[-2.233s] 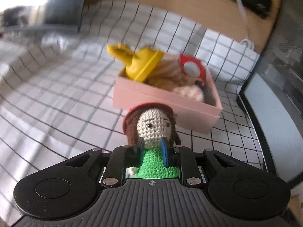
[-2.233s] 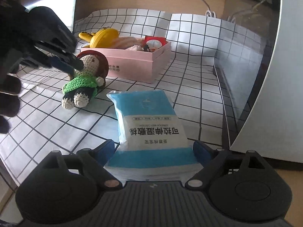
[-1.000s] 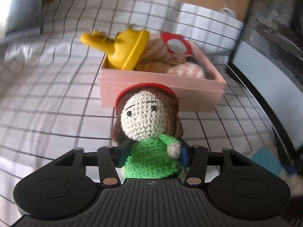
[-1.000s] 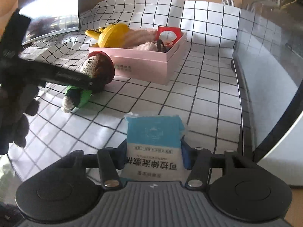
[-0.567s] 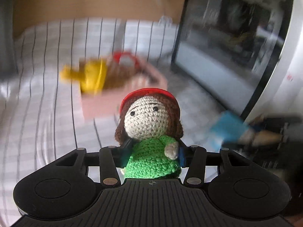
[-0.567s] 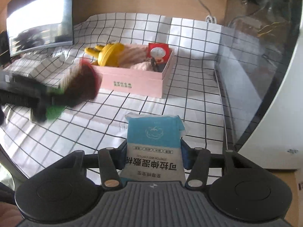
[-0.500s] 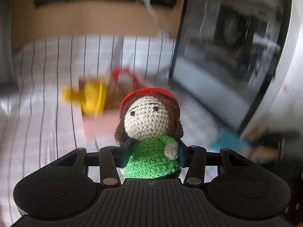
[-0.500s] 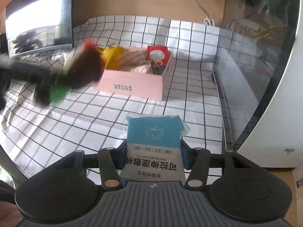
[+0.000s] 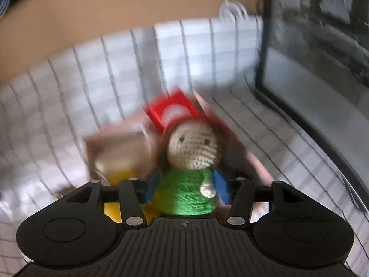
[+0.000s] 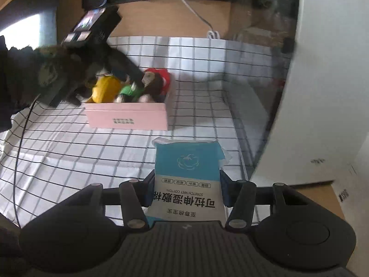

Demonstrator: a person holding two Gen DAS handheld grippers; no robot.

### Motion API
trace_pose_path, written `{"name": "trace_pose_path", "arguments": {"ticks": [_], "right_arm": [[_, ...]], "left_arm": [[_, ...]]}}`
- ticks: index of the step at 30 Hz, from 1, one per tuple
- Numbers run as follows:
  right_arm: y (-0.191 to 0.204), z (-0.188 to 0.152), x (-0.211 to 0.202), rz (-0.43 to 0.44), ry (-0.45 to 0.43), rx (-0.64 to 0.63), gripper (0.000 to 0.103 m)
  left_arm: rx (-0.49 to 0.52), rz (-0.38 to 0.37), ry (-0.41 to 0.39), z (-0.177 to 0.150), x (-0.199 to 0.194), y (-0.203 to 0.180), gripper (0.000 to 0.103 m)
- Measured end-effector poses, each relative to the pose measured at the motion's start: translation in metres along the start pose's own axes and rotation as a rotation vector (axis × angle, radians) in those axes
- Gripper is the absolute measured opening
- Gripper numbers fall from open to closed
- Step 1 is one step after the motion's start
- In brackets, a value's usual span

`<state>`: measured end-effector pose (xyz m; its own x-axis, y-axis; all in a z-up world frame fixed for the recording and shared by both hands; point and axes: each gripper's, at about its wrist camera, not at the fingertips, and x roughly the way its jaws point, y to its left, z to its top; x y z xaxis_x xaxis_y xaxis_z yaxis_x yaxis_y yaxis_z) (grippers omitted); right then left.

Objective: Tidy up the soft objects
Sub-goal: 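Carry the doll into the pink box and open the left while the right holds the pack, then lower the blue cotton pack into the pink box and open the right gripper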

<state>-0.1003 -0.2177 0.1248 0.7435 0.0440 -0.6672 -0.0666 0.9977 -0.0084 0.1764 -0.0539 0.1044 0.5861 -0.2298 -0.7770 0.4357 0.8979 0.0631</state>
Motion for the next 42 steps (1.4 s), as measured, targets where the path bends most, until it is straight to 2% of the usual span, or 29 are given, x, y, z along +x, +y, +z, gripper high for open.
{"name": "trace_pose_path", "arguments": {"ticks": [2, 5, 11, 16, 19, 22, 23, 25, 27, 30, 32, 35, 37, 40, 42], "right_arm": [[-0.006, -0.003, 0.001, -0.010, 0.008, 0.015, 0.053], [-0.016, -0.002, 0.012, -0.014, 0.031, 0.049, 0.053], [-0.007, 0.026, 0.033, 0.046, 0.002, -0.007, 0.053], [0.011, 0.099, 0.056, 0.136, -0.110, -0.019, 0.053], [0.029, 0.153, 0.082, 0.188, -0.176, 0.011, 0.053], [0.063, 0.203, 0.124, 0.180, -0.210, -0.042, 0.053], [0.075, 0.217, 0.141, 0.171, -0.194, -0.072, 0.053], [0.099, 0.245, 0.183, 0.159, -0.090, -0.125, 0.053], [0.113, 0.260, 0.224, 0.189, 0.020, -0.125, 0.053], [0.125, 0.260, 0.273, 0.165, 0.206, -0.087, 0.052], [0.128, 0.248, 0.293, 0.151, 0.271, -0.081, 0.053], [0.132, 0.234, 0.290, 0.131, 0.223, -0.124, 0.057], [0.131, 0.230, 0.281, 0.138, 0.207, -0.127, 0.067], [0.124, 0.233, 0.259, 0.149, 0.154, -0.075, 0.073], [0.114, 0.229, 0.225, 0.147, 0.069, -0.025, 0.079]], "left_arm": [[-0.017, -0.014, -0.009, -0.009, -0.005, 0.005, 0.057], [-0.100, -0.084, -0.095, -0.011, -0.027, 0.021, 0.056], [-0.252, -0.109, -0.228, -0.022, -0.089, 0.052, 0.055], [-0.350, -0.146, -0.250, -0.066, -0.127, 0.061, 0.054], [-0.408, -0.184, -0.216, -0.102, -0.134, 0.063, 0.054], [-0.436, -0.189, -0.161, -0.135, -0.136, 0.066, 0.054], [-0.445, -0.177, -0.151, -0.146, -0.139, 0.069, 0.054], [-0.476, -0.161, -0.137, -0.164, -0.141, 0.079, 0.054], [-0.527, -0.142, -0.135, -0.183, -0.144, 0.093, 0.054], [-0.600, -0.122, -0.137, -0.207, -0.147, 0.114, 0.054], [-0.640, -0.118, -0.136, -0.221, -0.147, 0.126, 0.054], [-0.657, -0.125, -0.113, -0.229, -0.139, 0.141, 0.054], [-0.634, -0.130, -0.101, -0.230, -0.135, 0.144, 0.054], [-0.581, -0.137, -0.080, -0.228, -0.124, 0.142, 0.054], [-0.521, -0.150, -0.070, -0.225, -0.115, 0.135, 0.054]]}}
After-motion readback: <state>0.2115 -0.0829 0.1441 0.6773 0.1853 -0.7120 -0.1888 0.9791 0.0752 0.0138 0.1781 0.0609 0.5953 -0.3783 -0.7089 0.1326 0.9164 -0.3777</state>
